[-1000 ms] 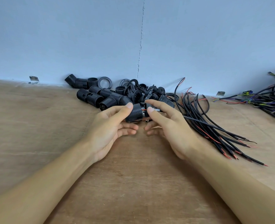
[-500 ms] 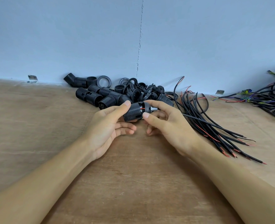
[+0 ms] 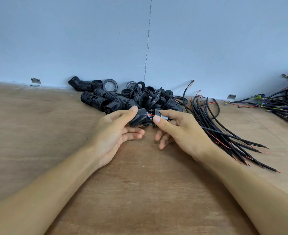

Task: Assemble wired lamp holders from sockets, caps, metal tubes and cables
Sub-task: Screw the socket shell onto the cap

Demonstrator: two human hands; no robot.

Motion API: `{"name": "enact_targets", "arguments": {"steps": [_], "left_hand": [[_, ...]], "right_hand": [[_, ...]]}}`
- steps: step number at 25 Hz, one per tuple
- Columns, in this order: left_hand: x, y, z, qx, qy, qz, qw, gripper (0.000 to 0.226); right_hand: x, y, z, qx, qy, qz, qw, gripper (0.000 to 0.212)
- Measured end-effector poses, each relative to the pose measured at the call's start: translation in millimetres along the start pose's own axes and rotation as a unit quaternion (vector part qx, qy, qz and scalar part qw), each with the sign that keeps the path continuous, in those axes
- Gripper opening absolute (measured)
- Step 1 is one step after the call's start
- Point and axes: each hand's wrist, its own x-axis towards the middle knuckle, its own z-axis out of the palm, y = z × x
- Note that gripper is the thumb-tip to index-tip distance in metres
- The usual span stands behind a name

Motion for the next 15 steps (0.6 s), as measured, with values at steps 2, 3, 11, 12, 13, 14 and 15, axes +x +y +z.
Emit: {"name": "enact_targets", "arguments": {"steps": [2, 3, 11, 12, 13, 14, 15], "left_hand": [[-0.1, -0.5, 0.2, 0.003, -0.004, 0.003, 1.000, 0.044], [-0.3, -0.8, 0.3, 0.004, -0.007, 0.004, 1.000, 0.043], [-0.9, 1.5, -4.3, -0.009, -0.026, 0.022, 0.999, 0.036], [-0.7, 1.7, -4.8, -0.010, -0.028, 0.022, 0.999, 0.037], [-0.6, 1.7, -5.0, -0.011, -0.029, 0.021, 0.999, 0.038], [-0.7, 1.6, -5.2, -0.011, -0.031, 0.023, 0.999, 0.040], [-1.1, 1.4, -5.2, -0.008, -0.032, 0.026, 0.999, 0.043]], "right_hand": [[-0.8, -1.6, -0.8, -0.008, -0.013, -0.005, 1.000, 0.022], [-1.1, -2.2, -0.5, -0.012, -0.015, -0.008, 1.000, 0.020], [-0.3, -0.6, 4.3, 0.031, 0.000, -0.032, 0.999, 0.030], [-0.1, -0.3, 4.3, 0.036, 0.002, -0.031, 0.999, 0.033], [-0.1, 0.0, 4.1, 0.043, 0.003, -0.030, 0.999, 0.037], [-0.3, 0.1, 3.6, 0.049, 0.002, -0.028, 0.998, 0.039], [-0.3, -0.2, 3.3, 0.054, 0.000, -0.025, 0.998, 0.041]]}}
